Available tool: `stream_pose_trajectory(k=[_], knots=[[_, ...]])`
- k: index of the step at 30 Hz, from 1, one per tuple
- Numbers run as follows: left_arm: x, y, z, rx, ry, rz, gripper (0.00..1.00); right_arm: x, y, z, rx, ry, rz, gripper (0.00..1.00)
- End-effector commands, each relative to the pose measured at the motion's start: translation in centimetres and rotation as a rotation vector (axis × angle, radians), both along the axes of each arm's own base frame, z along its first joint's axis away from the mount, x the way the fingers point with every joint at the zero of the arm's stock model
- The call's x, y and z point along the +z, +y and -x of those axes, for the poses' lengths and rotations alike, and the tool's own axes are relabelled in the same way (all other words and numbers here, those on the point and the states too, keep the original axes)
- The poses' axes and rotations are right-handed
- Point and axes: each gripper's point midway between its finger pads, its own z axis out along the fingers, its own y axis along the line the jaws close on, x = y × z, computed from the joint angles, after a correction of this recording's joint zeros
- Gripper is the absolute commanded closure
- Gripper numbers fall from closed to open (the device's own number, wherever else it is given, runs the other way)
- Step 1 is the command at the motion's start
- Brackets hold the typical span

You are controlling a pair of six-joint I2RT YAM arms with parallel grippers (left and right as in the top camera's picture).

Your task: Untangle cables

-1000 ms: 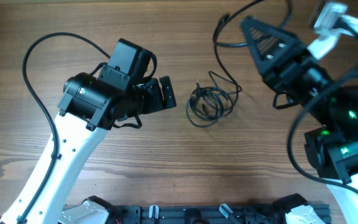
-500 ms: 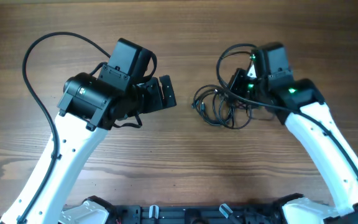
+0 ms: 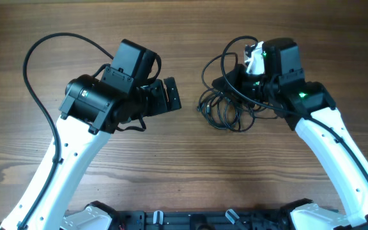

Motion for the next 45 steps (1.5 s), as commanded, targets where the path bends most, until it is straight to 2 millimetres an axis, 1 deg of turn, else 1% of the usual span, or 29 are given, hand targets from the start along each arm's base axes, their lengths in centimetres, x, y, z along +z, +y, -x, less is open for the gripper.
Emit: stream_pose_trajectory(k=[1,4,6,7,9,10,11,12,13,14,16,18,19,23,26,28,29,32,40,43,44,45], knots=[[0.2,0.1,-0.4,0.015,-0.008,-0.001,0.00,1.2,0.6,0.9,0.048,-0.015,-0.038,0.96],[0.2,0.1,-0.4,0.015,-0.008,-0.001,0.00,1.4,0.6,0.8,0.048,-0.025,-0.041,0.96],[0.2,0.1,-0.4,0.015,-0.008,-0.001,0.00,1.8,0.7,0.5,0.050,-0.048,-0.049,0.96],[0.2,0.1,-0.4,0.015,-0.008,-0.001,0.00,2.4,0.8,0.4,0.052,-0.071,-0.059,0.96],[0.2,0.1,-0.4,0.015,-0.008,-0.001,0.00,5.3,1.5,0.5,0.090,-0.174,-0.123,0.96],[0.2,0.1,-0.4,0.015,-0.008,-0.001,0.00,7.5,1.9,0.9,0.125,-0.248,-0.171,0.96],[0.2,0.1,-0.4,0.015,-0.008,-0.001,0.00,9.0,2.1,1.2,0.145,-0.292,-0.201,0.96],[0.2,0.1,-0.4,0.015,-0.008,-0.001,0.00,11.2,2.3,1.8,0.170,-0.366,-0.241,0.96],[0.2,0.1,-0.4,0.015,-0.008,-0.001,0.00,12.8,2.2,2.3,0.177,-0.421,-0.262,0.96],[0.2,0.1,-0.4,0.015,-0.008,-0.001,0.00,14.1,2.0,2.7,0.168,-0.455,-0.276,0.96],[0.2,0.1,-0.4,0.015,-0.008,-0.001,0.00,15.9,1.2,3.2,0.125,-0.514,-0.279,0.96],[0.2,0.1,-0.4,0.015,-0.008,-0.001,0.00,16.2,1.0,3.3,0.109,-0.516,-0.281,0.96],[0.2,0.1,-0.4,0.015,-0.008,-0.001,0.00,16.0,1.1,3.2,0.104,-0.496,-0.287,0.96],[0.2,0.1,-0.4,0.015,-0.008,-0.001,0.00,14.3,1.4,4.0,0.112,-0.406,-0.271,0.96],[0.2,0.1,-0.4,0.015,-0.008,-0.001,0.00,13.5,1.8,4.6,0.125,-0.366,-0.261,0.96],[0.2,0.1,-0.4,0.015,-0.008,-0.001,0.00,13.2,1.7,4.6,0.135,-0.377,-0.241,0.96],[0.2,0.1,-0.4,0.015,-0.008,-0.001,0.00,13.2,1.6,4.5,0.127,-0.381,-0.238,0.96],[0.2,0.1,-0.4,0.015,-0.008,-0.001,0.00,14.2,1.7,4.0,0.120,-0.427,-0.253,0.96],[0.2,0.1,-0.4,0.015,-0.008,-0.001,0.00,14.3,1.5,3.6,0.104,-0.457,-0.231,0.96],[0.3,0.0,-0.5,0.015,-0.012,0.003,0.00,15.4,1.8,3.8,0.134,-0.502,-0.259,0.96],[0.7,-0.4,-1.2,0.015,-0.047,0.022,0.00,16.1,2.0,4.1,0.155,-0.520,-0.281,0.96],[0.9,-0.6,-1.5,0.015,-0.062,0.030,0.00,16.4,2.2,4.2,0.163,-0.523,-0.298,0.96]])
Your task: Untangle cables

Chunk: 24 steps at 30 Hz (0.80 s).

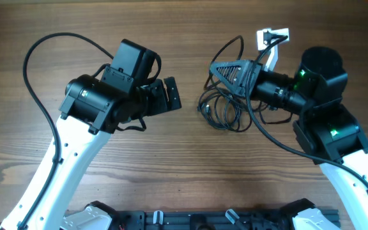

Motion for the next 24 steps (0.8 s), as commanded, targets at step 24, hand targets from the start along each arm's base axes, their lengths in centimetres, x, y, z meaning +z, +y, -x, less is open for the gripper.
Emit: stream_pose_trajectory(k=[24], knots=[[-5.6,-5.1,-0.7,-0.224,0.141,-0.004,0.21,20.0,-1.4,4.0,0.043,-0.445,-0.455,0.95]])
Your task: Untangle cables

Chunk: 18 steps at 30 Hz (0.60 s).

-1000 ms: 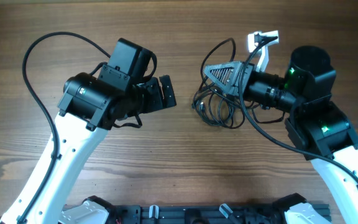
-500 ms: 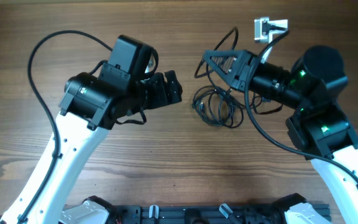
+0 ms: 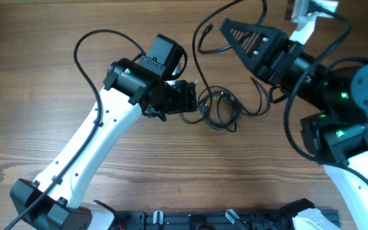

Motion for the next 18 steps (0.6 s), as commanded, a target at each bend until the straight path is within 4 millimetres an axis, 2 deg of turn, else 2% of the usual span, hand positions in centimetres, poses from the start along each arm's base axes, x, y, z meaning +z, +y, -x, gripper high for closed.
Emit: stream_pose_trajectory(k=[1,3,4,6,8,10,11,12,13,15,18], knots=[[0.0,0.0,0.0,-0.033,-0.014,-0.008,0.22,6.4,-1.2,3.1,-0.008,-0.134,-0.063,0.95],[-0.1,0.0,0.0,-0.031,-0.016,-0.011,0.27,7.4,-1.8,3.3,-0.042,-0.138,-0.046,0.95],[-0.1,0.1,-0.1,-0.027,-0.017,-0.014,0.30,7.2,-2.2,2.6,-0.092,-0.135,-0.012,0.96],[-0.1,0.3,-0.2,-0.019,-0.013,-0.014,0.30,5.8,-3.0,0.8,-0.183,-0.095,0.045,0.95],[-0.2,0.9,-0.2,-0.006,-0.002,-0.021,0.30,1.7,-4.4,-2.7,-0.331,0.037,0.154,0.95],[-0.3,1.3,-0.1,0.002,0.011,-0.029,0.30,-1.4,-6.2,-5.1,-0.473,0.110,0.256,0.95],[-0.4,1.5,0.0,0.006,0.015,-0.037,0.31,-2.6,-7.7,-6.2,-0.560,0.144,0.296,0.95],[-0.5,1.8,0.1,0.010,0.020,-0.051,0.31,-4.1,-10.4,-7.5,-0.691,0.192,0.342,0.95],[-0.5,1.9,0.2,0.011,0.024,-0.053,0.31,-4.7,-12.1,-8.0,-0.745,0.222,0.354,0.95],[-0.5,1.9,0.2,0.013,0.025,-0.054,0.30,-4.1,-13.4,-8.1,-0.708,0.199,0.337,0.96],[-0.5,1.8,-0.1,0.013,0.015,-0.048,0.29,-1.6,-13.1,-7.3,-0.584,0.145,0.238,0.95]])
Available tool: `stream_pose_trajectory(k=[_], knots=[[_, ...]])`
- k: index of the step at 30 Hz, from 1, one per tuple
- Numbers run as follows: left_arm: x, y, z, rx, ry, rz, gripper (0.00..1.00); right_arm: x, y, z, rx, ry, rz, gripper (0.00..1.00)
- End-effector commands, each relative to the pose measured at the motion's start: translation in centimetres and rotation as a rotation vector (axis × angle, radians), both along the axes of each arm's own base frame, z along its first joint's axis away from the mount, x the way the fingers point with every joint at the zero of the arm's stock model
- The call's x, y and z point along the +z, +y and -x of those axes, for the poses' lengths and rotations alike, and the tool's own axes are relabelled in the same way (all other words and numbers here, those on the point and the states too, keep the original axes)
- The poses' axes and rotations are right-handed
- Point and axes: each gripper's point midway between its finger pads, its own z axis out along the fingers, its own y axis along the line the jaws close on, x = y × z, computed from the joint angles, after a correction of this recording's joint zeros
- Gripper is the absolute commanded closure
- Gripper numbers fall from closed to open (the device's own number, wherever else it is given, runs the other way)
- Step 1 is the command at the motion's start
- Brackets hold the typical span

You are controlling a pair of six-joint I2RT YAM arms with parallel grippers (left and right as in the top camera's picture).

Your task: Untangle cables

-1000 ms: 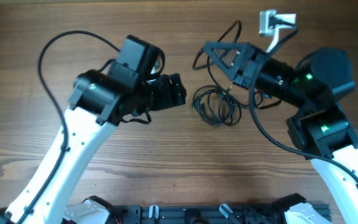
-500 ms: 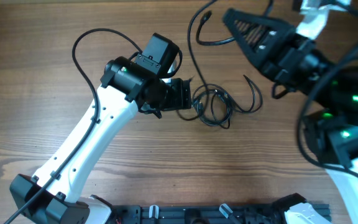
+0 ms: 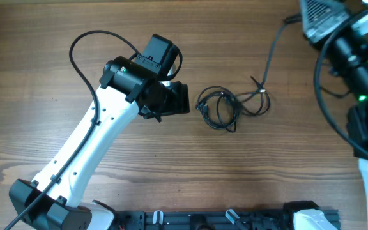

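A tangled bundle of thin black cables [image 3: 219, 110] lies on the wooden table [image 3: 171, 166] at the centre. One strand [image 3: 270, 54] runs taut from the bundle's right side up to my right gripper [image 3: 301, 17]. That gripper is raised at the top right corner and partly cut off by the frame, and it looks shut on the strand's end. My left gripper [image 3: 184, 101] sits just left of the bundle, a small gap away, pointing at it. Its fingers appear open with nothing between them.
The left arm's own black supply cable [image 3: 85, 45] loops over the table at the upper left. The right arm's body [image 3: 363, 96] fills the right edge. A black base rail [image 3: 203, 220] runs along the front edge.
My right gripper has moved further right and towards the far edge, and the strand it holds is now pulled straight out of the bundle. My left gripper has drawn back slightly to the left of the bundle.
At first my right gripper was down on the bundle's upper right and the left arm waited far to the left. The right gripper then stood lifted with a cable. Later the left gripper was at the bundle's left edge, and now one strand is stretched out.
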Motion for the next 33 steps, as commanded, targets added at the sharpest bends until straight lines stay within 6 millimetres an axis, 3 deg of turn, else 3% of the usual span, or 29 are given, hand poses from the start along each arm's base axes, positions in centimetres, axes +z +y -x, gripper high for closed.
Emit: stream_pose_trajectory(k=[1,5,7,9,12,16,17,19,21,22,23,26,28,29,32,33], knots=[[0.0,0.2,-0.5,-0.001,-0.022,-0.006,0.29,3.2,1.0,1.5,0.150,-0.095,-0.065,0.95],[0.0,0.1,-0.5,0.005,-0.019,-0.003,0.30,8.3,1.1,1.3,0.189,-0.373,-0.021,0.96],[0.0,0.1,-0.5,0.019,-0.014,-0.001,0.29,8.8,0.4,-0.3,0.142,-0.430,-0.010,0.95],[0.0,0.1,-0.5,0.021,-0.013,-0.001,0.29,6.9,-0.5,-3.0,0.068,-0.408,0.059,0.95],[0.0,0.1,-0.5,0.021,-0.013,-0.001,0.29,2.3,-1.6,-8.0,0.016,-0.332,0.178,0.95],[0.0,0.1,-0.5,0.022,-0.013,-0.001,0.29,-4.2,-9.8,-14.3,-0.206,-0.165,0.181,0.96],[0.0,0.1,-0.5,0.022,-0.013,-0.001,0.28,-5.8,-12.7,-15.2,-0.256,-0.128,0.185,0.96],[0.0,0.1,-0.5,0.021,-0.013,-0.001,0.28,-6.6,-19.0,-15.4,-0.362,-0.100,0.180,0.95],[0.0,0.1,-0.5,0.021,-0.014,-0.001,0.24,-7.1,-21.9,-15.0,-0.382,-0.088,0.181,0.91],[0.0,0.1,-0.5,0.021,-0.014,-0.001,0.23,-8.0,-23.0,-14.9,-0.394,-0.062,0.217,0.89],[0.0,0.1,-0.5,0.021,-0.016,0.000,0.22,-10.3,-23.8,-14.9,-0.411,0.007,0.297,0.84],[0.1,0.0,-0.7,0.021,-0.023,0.005,0.20,-18.0,-23.8,-15.1,-0.356,0.239,0.467,0.72],[0.1,0.0,-0.7,0.021,-0.023,0.005,0.19,-22.8,-22.9,-15.0,-0.291,0.386,0.451,0.46],[0.1,0.0,-0.7,0.021,-0.023,0.005,0.18,-24.5,-22.5,-14.8,-0.262,0.439,0.432,0.42],[0.1,0.0,-0.7,0.021,-0.024,0.005,0.18,-26.0,-21.4,-14.1,-0.216,0.511,0.345,0.22],[0.1,0.0,-0.7,0.021,-0.024,0.005,0.17,-25.7,-19.5,-13.9,-0.117,0.485,0.304,0.16]])
